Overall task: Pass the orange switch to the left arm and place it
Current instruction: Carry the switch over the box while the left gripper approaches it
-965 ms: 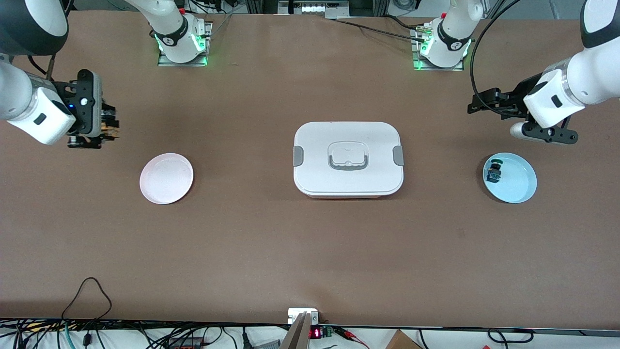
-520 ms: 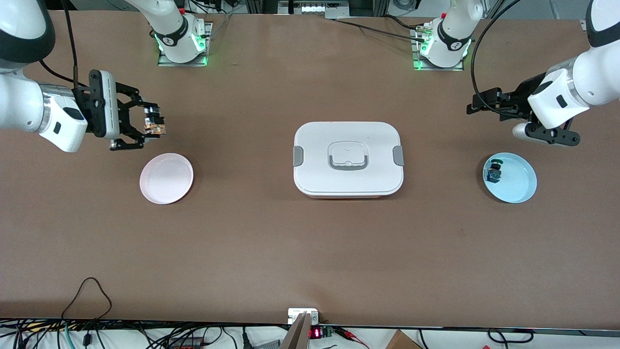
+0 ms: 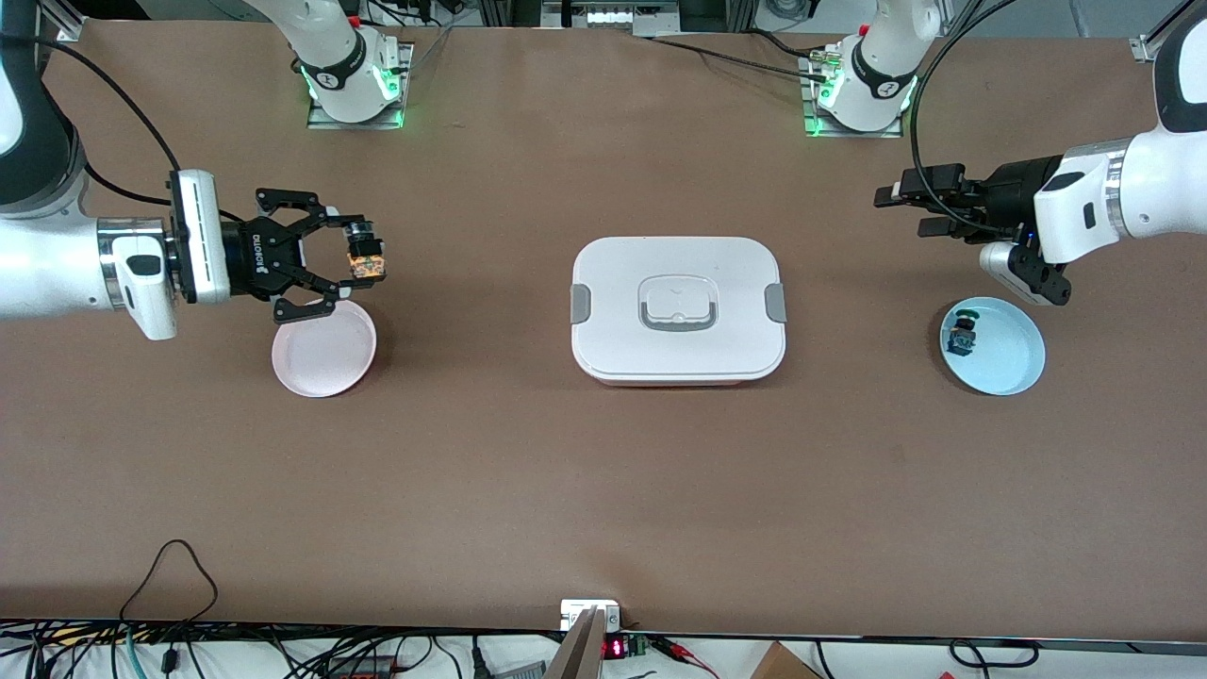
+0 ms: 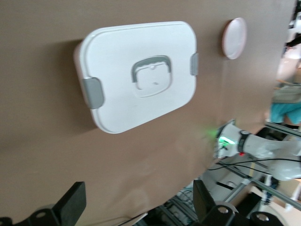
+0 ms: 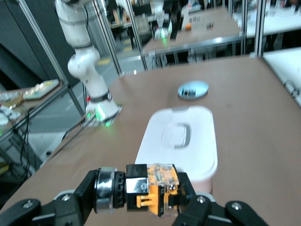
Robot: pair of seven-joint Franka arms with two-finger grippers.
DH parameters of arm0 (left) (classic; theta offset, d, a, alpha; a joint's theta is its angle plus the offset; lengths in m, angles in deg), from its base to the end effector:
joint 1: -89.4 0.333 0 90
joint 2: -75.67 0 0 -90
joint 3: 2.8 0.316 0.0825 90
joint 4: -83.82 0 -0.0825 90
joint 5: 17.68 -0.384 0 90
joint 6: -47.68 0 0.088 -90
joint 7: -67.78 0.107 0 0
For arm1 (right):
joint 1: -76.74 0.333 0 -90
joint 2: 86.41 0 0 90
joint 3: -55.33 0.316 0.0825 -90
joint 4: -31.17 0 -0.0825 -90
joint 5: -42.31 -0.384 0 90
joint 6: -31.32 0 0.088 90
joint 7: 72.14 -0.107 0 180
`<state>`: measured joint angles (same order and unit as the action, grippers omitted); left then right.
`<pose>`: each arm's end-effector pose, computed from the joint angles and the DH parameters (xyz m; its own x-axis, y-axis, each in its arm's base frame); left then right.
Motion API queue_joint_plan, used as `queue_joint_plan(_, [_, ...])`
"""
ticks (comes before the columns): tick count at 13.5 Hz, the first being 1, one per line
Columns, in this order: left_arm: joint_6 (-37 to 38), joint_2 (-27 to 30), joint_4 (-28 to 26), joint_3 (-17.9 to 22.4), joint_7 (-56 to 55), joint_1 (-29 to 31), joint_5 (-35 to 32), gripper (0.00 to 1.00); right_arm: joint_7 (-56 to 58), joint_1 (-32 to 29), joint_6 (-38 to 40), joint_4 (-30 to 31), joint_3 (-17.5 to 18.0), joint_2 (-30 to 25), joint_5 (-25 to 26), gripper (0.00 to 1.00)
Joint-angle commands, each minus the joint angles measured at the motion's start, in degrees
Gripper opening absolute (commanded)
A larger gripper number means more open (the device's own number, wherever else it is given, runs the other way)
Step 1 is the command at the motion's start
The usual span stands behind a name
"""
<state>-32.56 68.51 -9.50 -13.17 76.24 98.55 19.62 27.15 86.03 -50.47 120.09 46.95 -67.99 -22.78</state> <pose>0.5620 -0.0794 0.5436 0.9463 -0.2424 -0.2139 -0.0463 -0.7565 0.6524 0.6195 0.1297 0.4989 0.1040 0.4389 0.8925 0.9544 0.2084 -0.2137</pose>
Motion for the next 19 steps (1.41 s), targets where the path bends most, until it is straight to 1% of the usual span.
queue_joint_plan(1, [2.9, -4.61, 2.27, -0.09, 2.08, 2.11, 7.58, 1.0, 6.67, 0.99, -1.44, 3.45, 0.38, 0.74, -8.79, 0.0])
queue_joint_plan(4, [2.64, -5.06, 2.18, -0.26, 2.08, 1.14, 12.25, 1.0, 10.55, 4.32, -4.86, 7.4, 0.46, 0.83, -17.23, 0.0])
queue_joint_plan(6, [2.55, -7.5, 2.18, -0.26, 2.08, 1.23, 18.38, 1.0, 13.97, 8.61, -9.42, 9.51, 0.46, 1.96, -26.09, 0.0])
queue_joint_plan(7, [2.55, -9.17, 2.18, -0.26, 2.25, 1.49, 20.77, 1.0, 16.34, 11.07, -11.27, 9.44, 0.46, 3.28, -30.57, 0.0])
queue_joint_plan(8, [2.38, -10.06, 2.27, -0.26, 2.95, 1.06, 22.62, 1.0, 18.28, 13.45, -12.51, 9.26, 0.46, 4.25, -35.75, 0.0])
queue_joint_plan(9, [2.12, -10.41, 2.27, -0.26, 3.05, 0.53, 25.33, 1.0, 18.74, 15.82, -13.83, 9.26, 0.46, 4.87, -39.89, 0.0])
queue_joint_plan(10, [1.42, -11.11, 2.19, -0.26, 3.13, -0.17, 27.62, 1.0, 19.26, 17.93, -15.84, 8.91, 0.46, 5.13, -42.02, 0.0])
queue_joint_plan(12, [-0.95, -11.3, 2.01, -0.26, 2.87, -1.75, 29.92, 1.0, 19.53, 20.66, -19.01, 8.21, 0.46, 5.22, -44.67, 0.0])
queue_joint_plan(13, [-2.96, -11.38, 1.83, -0.26, 2.18, -2.54, 31.06, 1.0, 19.53, 21.81, -21.12, 7.94, 0.46, 5.57, -45.2, 0.0])
queue_joint_plan(16, [-9.55, -11.47, 1.4, -0.26, 2.17, -5.79, 34.93, 1.0, 19.36, 26.03, -29.2, 4.7, 0.46, 7.5, -45.38, 0.0])
queue_joint_plan(19, [-15.62, -12.35, 1.39, -0.26, 3.04, -8.96, 38.89, 1.0, 18.92, 28.32, -33.34, 1.53, 0.46, 10.05, -45.29, 0.0])
